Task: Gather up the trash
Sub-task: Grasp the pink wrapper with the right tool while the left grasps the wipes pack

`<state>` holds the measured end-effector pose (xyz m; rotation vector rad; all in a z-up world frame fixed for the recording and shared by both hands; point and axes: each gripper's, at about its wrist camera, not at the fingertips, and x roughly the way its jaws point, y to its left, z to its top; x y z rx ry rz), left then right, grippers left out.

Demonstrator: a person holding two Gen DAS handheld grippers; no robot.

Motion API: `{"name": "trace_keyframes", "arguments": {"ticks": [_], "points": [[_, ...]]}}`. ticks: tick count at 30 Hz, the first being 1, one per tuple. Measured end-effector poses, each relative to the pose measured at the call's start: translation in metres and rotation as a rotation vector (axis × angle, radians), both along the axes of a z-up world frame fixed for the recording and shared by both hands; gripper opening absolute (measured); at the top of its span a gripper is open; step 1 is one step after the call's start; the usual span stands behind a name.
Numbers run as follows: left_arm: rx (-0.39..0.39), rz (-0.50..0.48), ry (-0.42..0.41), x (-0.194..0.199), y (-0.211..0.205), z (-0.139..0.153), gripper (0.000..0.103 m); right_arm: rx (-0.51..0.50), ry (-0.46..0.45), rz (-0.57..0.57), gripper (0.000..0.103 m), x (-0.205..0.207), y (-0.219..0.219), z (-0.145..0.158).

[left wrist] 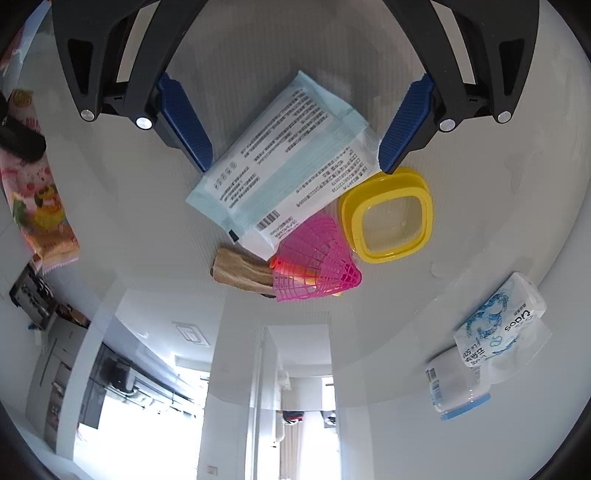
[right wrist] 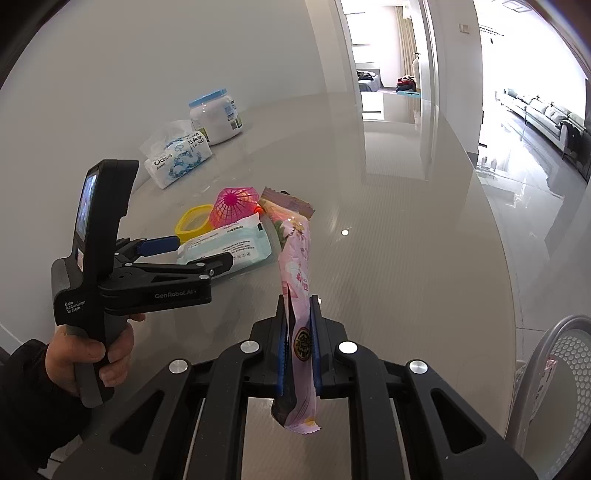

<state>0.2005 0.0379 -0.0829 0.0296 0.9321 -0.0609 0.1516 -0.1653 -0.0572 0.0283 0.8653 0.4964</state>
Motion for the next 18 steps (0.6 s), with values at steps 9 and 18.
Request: {"name": "trace_keyframes", "arguments": {"ticks": [9, 18], "points": [[-0.043, -0.124, 0.033, -0.002, 0.024, -0.001, 0.09, 0.023, 0.004, 0.003, 0.011, -0.007, 0.002, 0.002], [0.003, -0.261, 0.052, 0.005, 0.02, -0.005, 0.091, 0.068, 0.025, -0.024, 0.011, -0.021, -0.004, -0.005]]}}
